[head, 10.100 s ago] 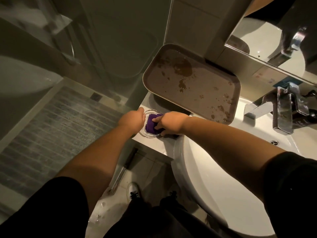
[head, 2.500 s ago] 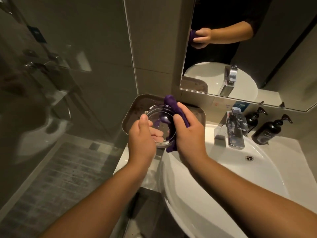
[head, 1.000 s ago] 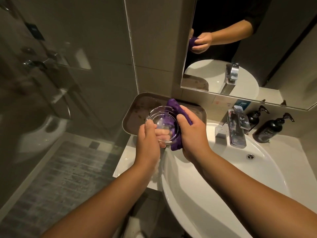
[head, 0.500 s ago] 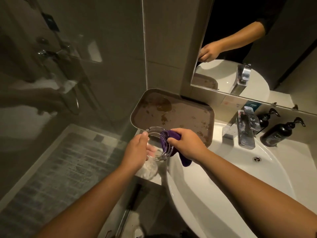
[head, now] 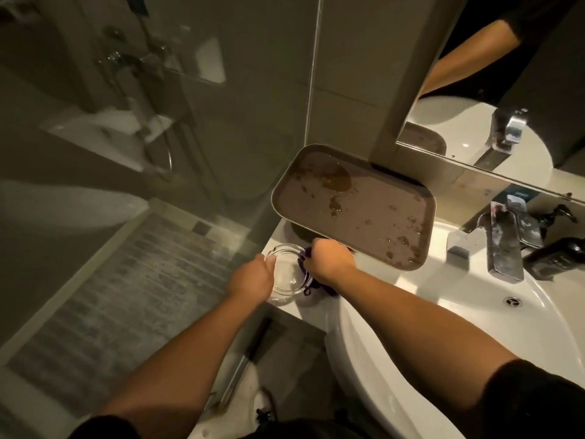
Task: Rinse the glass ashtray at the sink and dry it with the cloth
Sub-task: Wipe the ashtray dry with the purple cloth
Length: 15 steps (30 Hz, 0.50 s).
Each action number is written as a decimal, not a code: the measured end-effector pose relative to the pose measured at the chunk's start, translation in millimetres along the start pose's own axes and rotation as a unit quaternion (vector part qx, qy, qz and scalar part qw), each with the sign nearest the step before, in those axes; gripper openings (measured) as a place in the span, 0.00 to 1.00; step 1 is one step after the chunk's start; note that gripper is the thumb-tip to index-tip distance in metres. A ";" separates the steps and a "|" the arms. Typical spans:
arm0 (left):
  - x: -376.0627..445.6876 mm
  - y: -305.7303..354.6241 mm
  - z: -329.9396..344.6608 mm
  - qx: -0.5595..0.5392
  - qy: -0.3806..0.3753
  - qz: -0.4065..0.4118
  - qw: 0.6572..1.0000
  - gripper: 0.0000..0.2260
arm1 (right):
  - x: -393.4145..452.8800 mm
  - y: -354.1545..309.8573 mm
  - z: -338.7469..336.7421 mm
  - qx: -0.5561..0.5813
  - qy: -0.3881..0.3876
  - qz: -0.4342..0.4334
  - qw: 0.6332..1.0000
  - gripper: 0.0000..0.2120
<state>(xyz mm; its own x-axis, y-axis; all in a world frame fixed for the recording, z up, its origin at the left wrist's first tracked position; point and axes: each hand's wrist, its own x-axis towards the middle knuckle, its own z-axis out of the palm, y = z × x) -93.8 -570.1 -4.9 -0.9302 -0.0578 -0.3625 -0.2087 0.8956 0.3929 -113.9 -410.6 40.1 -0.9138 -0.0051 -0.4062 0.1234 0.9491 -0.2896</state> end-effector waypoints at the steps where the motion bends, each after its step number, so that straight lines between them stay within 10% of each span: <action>1: 2.3 -0.7 2.8 0.006 -0.004 -0.001 1.000 0.22 | 4.3 -1.9 1.6 -0.016 -0.004 -0.001 1.000 0.10; 15: 31.2 -12.3 26.6 0.028 -0.020 -0.005 0.999 0.18 | 34.7 -9.0 17.0 -0.169 -0.052 -0.027 0.984 0.10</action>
<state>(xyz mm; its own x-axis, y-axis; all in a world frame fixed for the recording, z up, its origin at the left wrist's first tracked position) -112.2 -571.3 -43.5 -0.9151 -0.0513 -0.3999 -0.2004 0.9186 0.3407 -140.1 -424.7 13.8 -0.8686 -0.0748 -0.4899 -0.0770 0.9969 -0.0158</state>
